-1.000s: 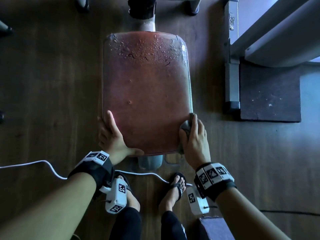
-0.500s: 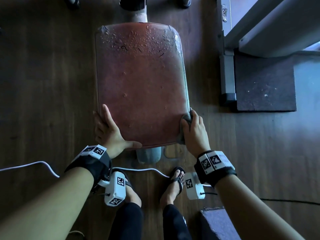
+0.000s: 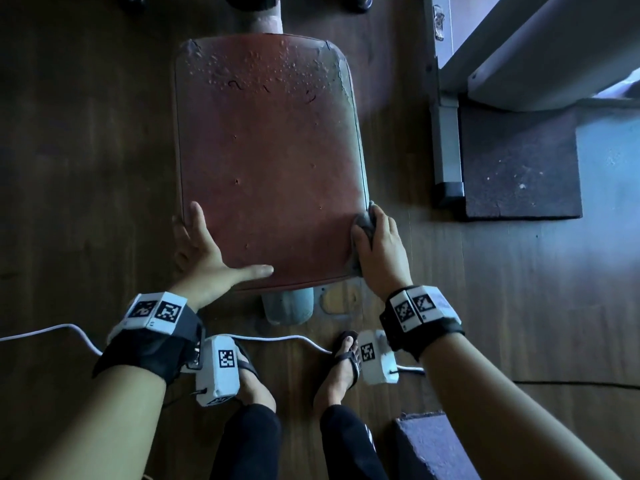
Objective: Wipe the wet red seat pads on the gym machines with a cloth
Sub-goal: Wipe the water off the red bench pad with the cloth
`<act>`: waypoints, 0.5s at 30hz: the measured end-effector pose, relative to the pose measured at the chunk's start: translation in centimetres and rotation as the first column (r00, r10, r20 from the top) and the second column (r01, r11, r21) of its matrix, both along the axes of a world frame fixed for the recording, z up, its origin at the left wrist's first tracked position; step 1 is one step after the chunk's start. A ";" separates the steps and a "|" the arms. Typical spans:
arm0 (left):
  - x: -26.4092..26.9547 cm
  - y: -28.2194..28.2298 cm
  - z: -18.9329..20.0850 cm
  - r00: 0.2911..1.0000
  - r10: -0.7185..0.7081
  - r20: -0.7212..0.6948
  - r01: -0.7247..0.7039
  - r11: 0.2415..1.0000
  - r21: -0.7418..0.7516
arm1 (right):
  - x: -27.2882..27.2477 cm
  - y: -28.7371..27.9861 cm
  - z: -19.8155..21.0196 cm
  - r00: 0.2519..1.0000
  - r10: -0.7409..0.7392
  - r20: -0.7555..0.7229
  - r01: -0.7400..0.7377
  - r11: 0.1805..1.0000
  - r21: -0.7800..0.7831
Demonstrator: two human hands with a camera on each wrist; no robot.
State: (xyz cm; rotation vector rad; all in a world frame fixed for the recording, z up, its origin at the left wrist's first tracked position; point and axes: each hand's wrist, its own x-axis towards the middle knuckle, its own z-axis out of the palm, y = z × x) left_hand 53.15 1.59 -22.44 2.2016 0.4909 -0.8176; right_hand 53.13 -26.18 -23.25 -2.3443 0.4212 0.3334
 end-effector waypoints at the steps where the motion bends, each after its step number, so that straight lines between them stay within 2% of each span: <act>1: 0.4 0.5 0.0 0.999 0.028 -0.016 -0.028 0.999 -0.018 | -0.7 0.1 0.1 1.000 0.012 0.029 -0.012 1.000 0.007; 5: 3.4 1.4 0.0 0.957 0.256 0.136 -0.254 0.967 -0.034 | -2.2 0.3 0.0 0.998 0.041 0.045 -0.041 0.999 0.001; 7: 5.8 0.9 -0.2 0.955 0.252 0.157 -0.248 0.968 -0.044 | -0.9 0.2 0.0 0.998 0.068 0.011 -0.068 0.997 -0.029; 10: 9.0 -0.4 -0.5 0.975 0.215 0.057 -0.216 0.976 0.019 | 2.8 -0.3 0.0 0.990 0.131 -0.052 -0.135 0.989 -0.066; 15: 10.0 -1.0 -1.3 0.975 0.217 0.038 -0.219 0.973 0.069 | 11.6 -0.3 -0.1 0.981 0.182 -0.069 -0.188 0.978 -0.088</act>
